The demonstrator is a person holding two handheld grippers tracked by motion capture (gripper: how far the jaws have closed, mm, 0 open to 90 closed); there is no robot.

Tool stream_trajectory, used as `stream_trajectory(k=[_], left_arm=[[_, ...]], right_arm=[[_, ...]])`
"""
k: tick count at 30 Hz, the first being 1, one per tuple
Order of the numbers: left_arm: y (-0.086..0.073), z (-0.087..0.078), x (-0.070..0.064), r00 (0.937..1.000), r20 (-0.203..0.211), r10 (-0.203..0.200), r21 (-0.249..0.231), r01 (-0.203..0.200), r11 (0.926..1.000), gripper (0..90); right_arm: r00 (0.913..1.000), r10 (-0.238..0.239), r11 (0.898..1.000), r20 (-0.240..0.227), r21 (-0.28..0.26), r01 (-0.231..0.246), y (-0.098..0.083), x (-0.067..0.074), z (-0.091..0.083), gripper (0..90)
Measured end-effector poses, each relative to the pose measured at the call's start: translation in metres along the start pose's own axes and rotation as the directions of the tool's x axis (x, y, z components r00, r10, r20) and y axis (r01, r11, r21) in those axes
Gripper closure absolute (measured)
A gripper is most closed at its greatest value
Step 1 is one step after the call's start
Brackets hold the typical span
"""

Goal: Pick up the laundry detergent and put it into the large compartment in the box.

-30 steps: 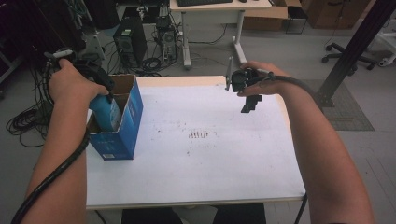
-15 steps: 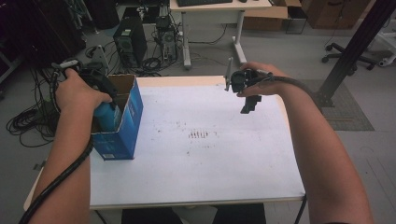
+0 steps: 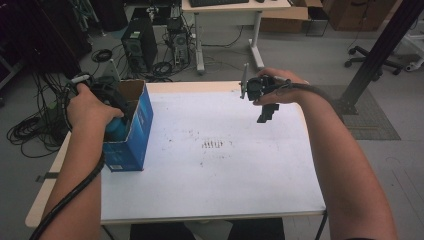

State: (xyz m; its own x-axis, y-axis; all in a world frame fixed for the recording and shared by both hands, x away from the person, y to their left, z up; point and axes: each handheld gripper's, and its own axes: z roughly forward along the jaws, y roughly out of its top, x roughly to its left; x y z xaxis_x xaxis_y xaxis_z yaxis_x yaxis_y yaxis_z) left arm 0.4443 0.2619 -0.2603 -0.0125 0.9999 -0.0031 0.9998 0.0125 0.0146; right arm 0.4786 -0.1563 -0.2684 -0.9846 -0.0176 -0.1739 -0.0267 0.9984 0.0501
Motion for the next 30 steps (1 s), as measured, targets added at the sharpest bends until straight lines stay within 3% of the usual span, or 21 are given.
stream_trajectory(k=[14, 30], left_arm=[[0.001, 0.019, 0.0, 0.9998, -0.006, 0.018, 0.015, -0.018, 0.9997, 37.4], [0.002, 0.022, -0.001, 0.9996, -0.011, 0.027, -0.013, -0.027, 0.9995, 37.0]], right_arm=[[1.0, 0.001, 1.0, -0.008, 0.001, -0.001, 0.001, 0.0, 0.005, 4.7], [0.9999, 0.005, 1.0, -0.015, -0.002, -0.005, -0.002, -0.001, 0.01, 4.7]])
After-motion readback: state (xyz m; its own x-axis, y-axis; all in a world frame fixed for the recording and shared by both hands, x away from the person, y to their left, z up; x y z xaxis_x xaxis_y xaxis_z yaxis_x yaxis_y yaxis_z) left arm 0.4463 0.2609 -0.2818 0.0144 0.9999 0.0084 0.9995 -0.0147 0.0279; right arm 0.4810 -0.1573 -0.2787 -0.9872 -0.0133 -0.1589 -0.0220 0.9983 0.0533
